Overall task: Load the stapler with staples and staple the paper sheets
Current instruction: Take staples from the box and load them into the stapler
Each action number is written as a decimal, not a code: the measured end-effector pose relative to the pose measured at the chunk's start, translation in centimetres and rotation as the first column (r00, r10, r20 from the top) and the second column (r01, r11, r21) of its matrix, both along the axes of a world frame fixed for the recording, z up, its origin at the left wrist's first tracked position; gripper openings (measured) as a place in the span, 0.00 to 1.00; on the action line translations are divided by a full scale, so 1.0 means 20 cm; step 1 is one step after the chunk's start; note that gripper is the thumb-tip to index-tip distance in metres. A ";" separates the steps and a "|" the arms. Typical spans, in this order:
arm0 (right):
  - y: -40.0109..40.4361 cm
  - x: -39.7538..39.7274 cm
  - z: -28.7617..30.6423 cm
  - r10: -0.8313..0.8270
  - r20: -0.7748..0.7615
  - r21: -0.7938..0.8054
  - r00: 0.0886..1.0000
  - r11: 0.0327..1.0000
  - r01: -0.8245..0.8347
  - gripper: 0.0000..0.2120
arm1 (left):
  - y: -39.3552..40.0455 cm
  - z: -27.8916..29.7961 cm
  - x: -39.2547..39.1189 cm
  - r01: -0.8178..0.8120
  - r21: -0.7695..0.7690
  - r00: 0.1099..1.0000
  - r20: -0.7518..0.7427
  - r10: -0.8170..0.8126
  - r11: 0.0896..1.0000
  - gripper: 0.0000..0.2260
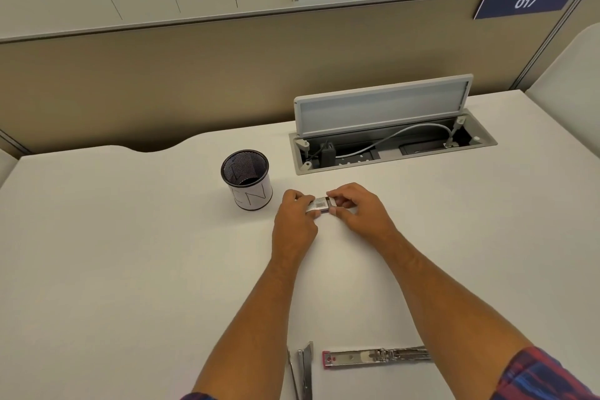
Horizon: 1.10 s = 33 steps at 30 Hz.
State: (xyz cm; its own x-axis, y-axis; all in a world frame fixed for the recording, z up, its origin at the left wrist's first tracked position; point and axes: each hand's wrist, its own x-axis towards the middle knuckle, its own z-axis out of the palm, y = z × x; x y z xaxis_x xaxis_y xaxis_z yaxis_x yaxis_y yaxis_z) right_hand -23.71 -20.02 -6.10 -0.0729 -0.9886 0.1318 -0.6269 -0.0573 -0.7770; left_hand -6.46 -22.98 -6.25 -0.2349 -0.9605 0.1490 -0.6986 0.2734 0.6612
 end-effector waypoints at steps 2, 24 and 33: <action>0.00 -0.01 -0.01 -0.012 0.001 0.001 1.000 1.000 0.012 0.15 | 0.01 -0.02 0.01 0.005 -0.044 1.000 -0.004 -0.006 0.999 0.12; 0.02 0.00 -0.05 -0.101 -0.085 -0.102 0.991 0.991 0.092 0.11 | 0.06 -0.04 0.02 -0.007 -0.131 1.000 -0.010 0.005 0.991 0.13; 0.01 0.03 -0.06 -0.201 -0.052 -0.107 0.978 0.975 0.195 0.07 | 0.06 -0.04 0.01 -0.018 -0.133 1.000 -0.027 0.014 0.991 0.13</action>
State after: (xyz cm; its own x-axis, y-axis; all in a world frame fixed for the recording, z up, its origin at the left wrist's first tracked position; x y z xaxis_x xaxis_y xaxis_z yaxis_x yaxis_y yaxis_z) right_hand -23.21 -19.91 -7.29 -0.2548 -0.9367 0.2402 -0.6803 -0.0029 -0.7330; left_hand -6.16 -21.75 -7.08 -0.2140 -0.9355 0.2812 -0.6866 0.3489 0.6379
